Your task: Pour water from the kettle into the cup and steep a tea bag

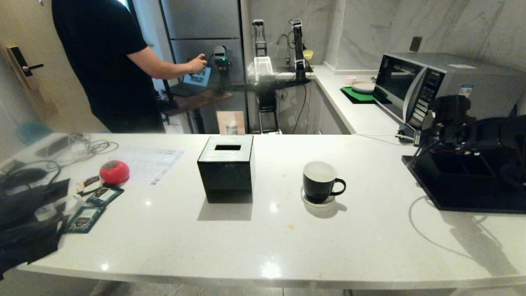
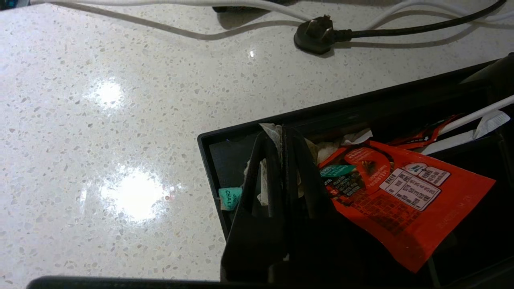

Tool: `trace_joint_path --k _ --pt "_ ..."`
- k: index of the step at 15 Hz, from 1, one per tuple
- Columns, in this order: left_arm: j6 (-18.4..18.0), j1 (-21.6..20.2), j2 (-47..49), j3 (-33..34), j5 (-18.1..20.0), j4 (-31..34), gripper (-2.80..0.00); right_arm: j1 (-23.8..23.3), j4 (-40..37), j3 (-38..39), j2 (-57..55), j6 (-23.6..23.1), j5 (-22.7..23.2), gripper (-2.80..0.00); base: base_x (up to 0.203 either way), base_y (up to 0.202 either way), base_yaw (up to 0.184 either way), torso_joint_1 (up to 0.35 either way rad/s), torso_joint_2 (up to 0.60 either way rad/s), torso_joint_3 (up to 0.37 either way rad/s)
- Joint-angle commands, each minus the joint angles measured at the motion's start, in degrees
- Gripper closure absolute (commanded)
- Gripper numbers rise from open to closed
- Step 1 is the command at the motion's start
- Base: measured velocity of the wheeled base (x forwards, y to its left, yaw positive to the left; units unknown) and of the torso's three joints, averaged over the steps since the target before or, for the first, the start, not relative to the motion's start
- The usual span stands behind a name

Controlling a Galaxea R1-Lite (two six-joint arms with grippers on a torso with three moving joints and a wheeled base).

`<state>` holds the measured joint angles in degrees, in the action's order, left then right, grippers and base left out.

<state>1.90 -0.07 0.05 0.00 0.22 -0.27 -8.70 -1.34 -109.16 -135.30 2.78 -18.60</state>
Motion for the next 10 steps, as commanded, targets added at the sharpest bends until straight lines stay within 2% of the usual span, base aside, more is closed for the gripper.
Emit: trace_joint_path --k 1,10 --pt "0.0 0.0 0.0 0.0 0.0 0.0 0.0 0.0 0.1 -0.2 0.5 0.0 -0.1 0.0 0.0 0.0 0.0 0.0 0.0 0.0" --pt "0.0 0.0 0.0 0.0 0.0 0.0 0.0 -0.1 -0.1 0.2 3.1 0.0 -0.1 0.0 0.0 0.0 0.0 0.0 0.0 0.0"
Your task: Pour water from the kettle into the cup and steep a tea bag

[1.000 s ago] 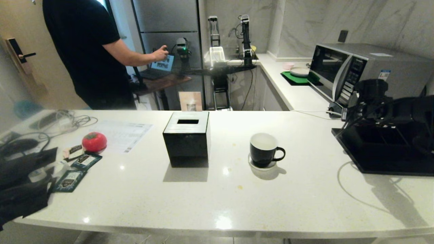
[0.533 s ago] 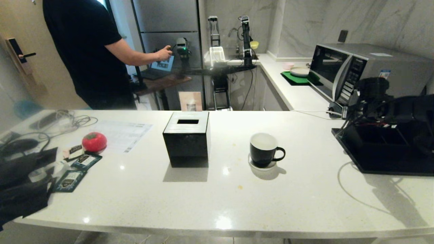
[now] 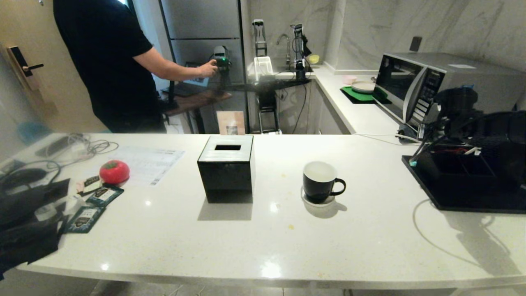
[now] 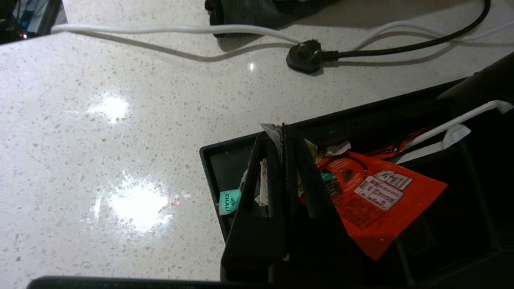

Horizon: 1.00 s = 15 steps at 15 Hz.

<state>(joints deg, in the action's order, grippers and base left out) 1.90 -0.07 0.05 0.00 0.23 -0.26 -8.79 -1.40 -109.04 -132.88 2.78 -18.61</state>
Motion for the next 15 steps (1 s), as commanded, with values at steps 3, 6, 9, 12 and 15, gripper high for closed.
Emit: trace_joint_path --k 3,6,9,12,15 --pt "0.0 0.0 0.0 0.0 0.0 0.0 0.0 0.0 0.0 0.4 1.8 0.0 -0.1 0.0 0.0 0.0 0.0 0.0 0.0 0.0" --pt "0.0 0.0 0.0 0.0 0.0 0.0 0.0 0.0 0.1 2.2 3.7 0.0 -0.1 0.0 0.0 0.0 0.0 0.0 0.0 0.0" --pt "0.0 0.0 0.0 0.0 0.0 0.0 0.0 0.0 0.2 4.5 6.1 0.0 0.0 0.0 0.0 0.0 0.0 0.0 0.0 0.0" --pt "0.0 0.0 0.0 0.0 0.0 0.0 0.0 0.0 0.3 5.9 8.6 0.1 0.1 0.0 0.0 0.0 0.0 0.0 0.0 0.0" --pt "0.0 0.0 0.0 0.0 0.0 0.0 0.0 0.0 0.4 8.4 11.3 0.1 0.1 0.0 0.0 0.0 0.0 0.0 0.0 0.0"
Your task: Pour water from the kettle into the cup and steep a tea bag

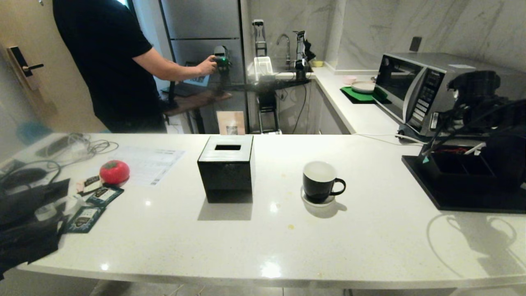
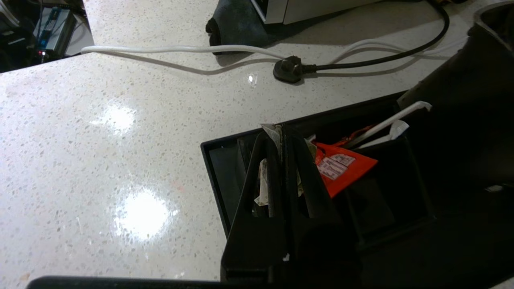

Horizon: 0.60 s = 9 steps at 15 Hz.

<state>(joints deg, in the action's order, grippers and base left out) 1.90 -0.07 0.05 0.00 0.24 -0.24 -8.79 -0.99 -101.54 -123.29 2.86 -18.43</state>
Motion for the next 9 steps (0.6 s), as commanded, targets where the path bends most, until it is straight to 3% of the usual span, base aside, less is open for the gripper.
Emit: trace_joint_path --k 1,9 --pt "0.0 0.0 0.0 0.0 0.0 0.0 0.0 0.0 0.2 2.0 2.8 0.0 0.0 0.0 0.0 0.0 0.0 0.0 0.0 0.0" --pt "0.0 0.0 0.0 0.0 0.0 0.0 0.0 0.4 2.1 6.7 10.1 0.1 0.5 0.0 0.0 0.0 0.0 0.0 0.0 0.0"
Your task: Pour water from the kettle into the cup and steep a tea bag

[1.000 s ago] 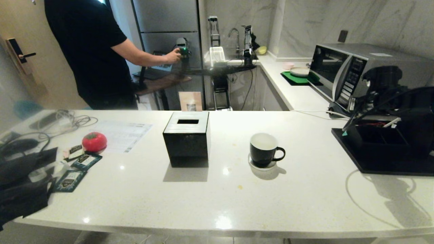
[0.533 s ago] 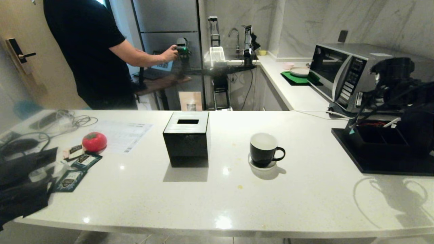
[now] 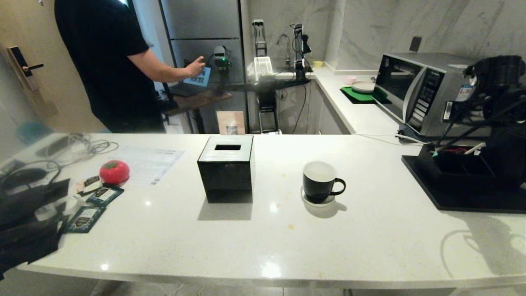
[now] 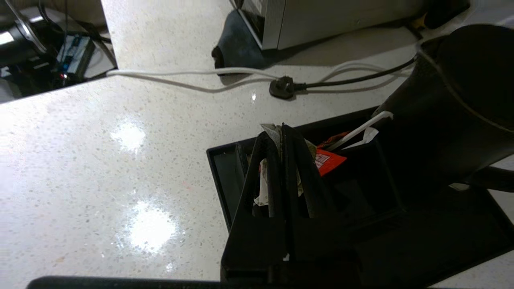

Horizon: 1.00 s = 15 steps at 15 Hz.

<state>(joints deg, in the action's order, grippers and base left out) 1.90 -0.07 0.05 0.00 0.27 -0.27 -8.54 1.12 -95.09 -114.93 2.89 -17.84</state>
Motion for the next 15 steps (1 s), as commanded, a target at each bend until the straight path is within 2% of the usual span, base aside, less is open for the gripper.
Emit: trace_joint_path --k 1,8,11,15 --pt "0.0 0.0 0.0 0.0 0.0 0.0 0.0 0.4 0.0 0.8 2.9 0.1 -0.1 0.0 0.0 0.0 0.0 0.0 0.0 0.0" --pt "0.0 0.0 0.0 0.0 0.0 0.0 0.0 2.2 3.5 9.0 11.1 0.1 0.4 0.0 0.0 0.0 0.0 0.0 0.0 0.0" --pt "0.0 0.0 0.0 0.0 0.0 -0.1 0.0 3.2 3.8 13.0 15.3 -0.2 2.6 0.0 0.0 0.0 0.0 0.0 0.0 0.0" --pt "0.0 0.0 0.0 0.0 -0.1 0.0 0.0 5.9 7.0 17.2 19.3 -0.5 3.2 0.0 0.0 0.0 0.0 0.0 0.0 0.0"
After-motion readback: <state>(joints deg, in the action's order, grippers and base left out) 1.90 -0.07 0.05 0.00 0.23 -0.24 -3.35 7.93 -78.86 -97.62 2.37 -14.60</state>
